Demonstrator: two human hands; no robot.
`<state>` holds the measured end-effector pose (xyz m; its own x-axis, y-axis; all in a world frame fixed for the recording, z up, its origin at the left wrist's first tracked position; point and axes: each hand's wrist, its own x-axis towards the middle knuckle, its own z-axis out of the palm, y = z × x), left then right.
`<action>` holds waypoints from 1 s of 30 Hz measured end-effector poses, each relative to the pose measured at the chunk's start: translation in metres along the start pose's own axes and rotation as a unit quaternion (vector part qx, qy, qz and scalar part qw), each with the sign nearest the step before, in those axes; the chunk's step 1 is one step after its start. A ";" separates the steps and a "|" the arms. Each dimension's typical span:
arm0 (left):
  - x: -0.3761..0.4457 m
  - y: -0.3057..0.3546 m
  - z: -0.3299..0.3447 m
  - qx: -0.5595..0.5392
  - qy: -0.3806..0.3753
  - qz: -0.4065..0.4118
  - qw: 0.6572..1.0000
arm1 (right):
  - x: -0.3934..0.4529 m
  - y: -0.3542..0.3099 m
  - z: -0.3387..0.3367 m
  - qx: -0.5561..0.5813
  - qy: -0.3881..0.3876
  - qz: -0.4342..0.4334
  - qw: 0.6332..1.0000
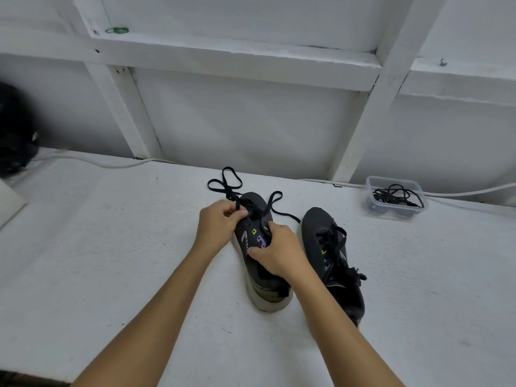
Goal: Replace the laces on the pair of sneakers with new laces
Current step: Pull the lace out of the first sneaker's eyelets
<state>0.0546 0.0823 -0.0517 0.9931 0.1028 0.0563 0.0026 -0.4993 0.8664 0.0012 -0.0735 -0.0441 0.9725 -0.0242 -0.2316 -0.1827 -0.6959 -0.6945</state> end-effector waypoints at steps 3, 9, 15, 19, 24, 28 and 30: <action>0.015 0.006 -0.019 -0.084 0.144 -0.081 0.983 | 0.000 0.000 -0.001 0.006 -0.005 0.002 1.000; 0.007 -0.010 -0.031 -0.177 0.060 -0.209 0.960 | -0.002 -0.002 -0.001 0.003 -0.005 0.001 1.000; -0.014 -0.008 -0.002 -0.063 -0.049 -0.066 0.995 | -0.003 -0.003 -0.001 0.001 -0.001 -0.003 1.000; -0.003 -0.002 -0.003 -0.080 0.063 -0.053 0.993 | -0.003 -0.002 0.000 0.002 0.002 0.000 1.000; 0.005 -0.005 -0.016 -0.247 0.177 -0.201 0.931 | -0.003 -0.002 0.000 0.003 -0.004 0.000 1.000; -0.007 -0.017 -0.012 -0.164 -0.072 -0.184 0.966 | -0.003 -0.003 -0.001 0.003 -0.004 -0.001 1.000; -0.010 -0.022 -0.006 -0.127 -0.082 -0.129 0.980 | -0.003 -0.003 -0.001 -0.002 -0.003 0.002 1.000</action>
<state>0.0440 0.0972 -0.0685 0.9686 0.0478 -0.2441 0.2483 -0.2416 0.9381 -0.0011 -0.0724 -0.0408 0.9709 -0.0222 -0.2383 -0.1858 -0.6980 -0.6916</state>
